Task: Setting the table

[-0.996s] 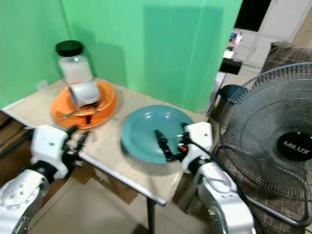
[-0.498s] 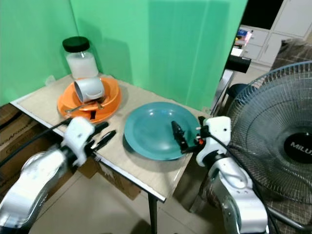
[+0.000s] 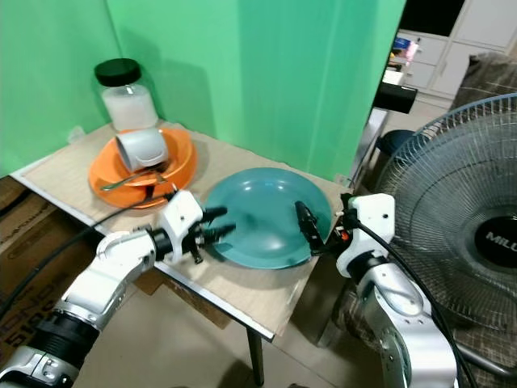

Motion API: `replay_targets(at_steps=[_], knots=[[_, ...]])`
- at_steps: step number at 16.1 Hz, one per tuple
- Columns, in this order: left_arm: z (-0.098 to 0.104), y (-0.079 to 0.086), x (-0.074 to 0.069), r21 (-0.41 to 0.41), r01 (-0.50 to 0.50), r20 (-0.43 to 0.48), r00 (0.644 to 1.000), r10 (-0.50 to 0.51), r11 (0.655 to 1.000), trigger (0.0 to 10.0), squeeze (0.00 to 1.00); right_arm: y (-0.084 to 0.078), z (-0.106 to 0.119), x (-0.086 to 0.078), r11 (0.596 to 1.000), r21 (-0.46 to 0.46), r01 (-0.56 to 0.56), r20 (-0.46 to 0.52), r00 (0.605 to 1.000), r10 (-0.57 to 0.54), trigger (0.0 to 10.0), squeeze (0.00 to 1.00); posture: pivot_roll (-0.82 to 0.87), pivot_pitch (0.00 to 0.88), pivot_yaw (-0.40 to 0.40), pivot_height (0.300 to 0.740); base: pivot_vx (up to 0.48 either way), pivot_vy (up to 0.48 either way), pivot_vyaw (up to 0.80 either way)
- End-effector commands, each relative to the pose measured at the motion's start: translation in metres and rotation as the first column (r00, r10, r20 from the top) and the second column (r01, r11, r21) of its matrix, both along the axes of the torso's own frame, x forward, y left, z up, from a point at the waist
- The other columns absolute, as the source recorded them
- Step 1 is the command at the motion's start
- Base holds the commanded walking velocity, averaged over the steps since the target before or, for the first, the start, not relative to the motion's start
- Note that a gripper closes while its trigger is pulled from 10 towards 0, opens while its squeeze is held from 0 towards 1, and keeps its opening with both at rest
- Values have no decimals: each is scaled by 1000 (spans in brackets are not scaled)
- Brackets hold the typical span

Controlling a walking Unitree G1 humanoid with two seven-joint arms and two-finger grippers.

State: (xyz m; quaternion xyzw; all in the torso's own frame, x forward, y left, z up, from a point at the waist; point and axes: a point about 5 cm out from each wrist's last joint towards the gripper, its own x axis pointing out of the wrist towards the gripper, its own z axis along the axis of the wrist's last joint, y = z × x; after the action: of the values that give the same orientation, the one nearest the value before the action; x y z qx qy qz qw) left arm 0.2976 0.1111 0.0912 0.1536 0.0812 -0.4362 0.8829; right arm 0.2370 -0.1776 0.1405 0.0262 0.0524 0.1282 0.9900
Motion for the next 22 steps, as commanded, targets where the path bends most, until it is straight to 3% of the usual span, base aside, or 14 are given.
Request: replay_targets(at_steps=[1,2,3,4,5,9,12,13,15,16,17,18,22], knots=[[-3,5,2,38,-15,8,1000,15,999,10000,1000,-4,4,-2,1000,-1,19,12,1000,-19,10000,0,-37,0,70,740,0,0,0],[-11,11,4,73,-43,5,999,43,996,10000,1000,-5,4,-3,1000,-2,24,7,1000,-24,10000,0,-37,0,70,740,0,0,0],[-18,16,5,106,-51,-10,999,53,993,10000,812,-4,3,-3,1000,-3,20,-2,1000,-20,10000,0,-35,0,68,740,0,0,0],[-21,18,5,118,-50,-17,999,52,992,10000,812,-4,3,-3,1000,-3,16,-6,1000,-17,10000,0,-35,0,67,740,0,0,0],[-26,21,3,144,-41,-25,999,45,989,10000,0,-3,2,-2,1000,0,13,-31,999,-13,10000,0,-33,0,65,740,0,0,0],[-34,28,1,161,-77,-24,996,82,984,10000,0,-10,-1,6,990,126,58,-116,992,-43,10000,0,-26,0,48,740,0,0,0],[-38,29,0,168,-83,-16,996,87,982,10000,0,5,-17,5,982,182,-55,-271,957,104,10000,0,-23,0,36,740,0,0,0],[-38,29,0,173,-83,-13,996,86,981,10000,0,7,-24,7,979,200,-29,-325,941,94,10000,0,-22,0,33,740,0,0,0],[-39,28,0,173,-81,-9,996,84,982,10000,0,14,-25,10,965,262,-17,-337,935,108,10000,0,-16,0,28,740,0,0,0],[-39,27,0,172,-80,-5,997,82,982,10000,0,18,-21,12,949,315,-15,-331,936,124,8784,0,-14,0,26,740,0,0,0],[-39,27,1,171,-82,-2,997,83,982,10000,0,19,-18,14,936,352,-15,-322,937,136,1216,0,-12,0,24,740,0,0,0],[-39,28,1,171,-84,0,996,85,982,10000,0,19,-17,15,931,365,-13,-319,938,138,0,0,-12,0,24,740,0,0,0],[-39,28,2,184,-84,18,996,82,979,10000,0,17,-15,15,928,372,-10,-322,937,139,0,0,-12,0,25,740,0,0,0]])
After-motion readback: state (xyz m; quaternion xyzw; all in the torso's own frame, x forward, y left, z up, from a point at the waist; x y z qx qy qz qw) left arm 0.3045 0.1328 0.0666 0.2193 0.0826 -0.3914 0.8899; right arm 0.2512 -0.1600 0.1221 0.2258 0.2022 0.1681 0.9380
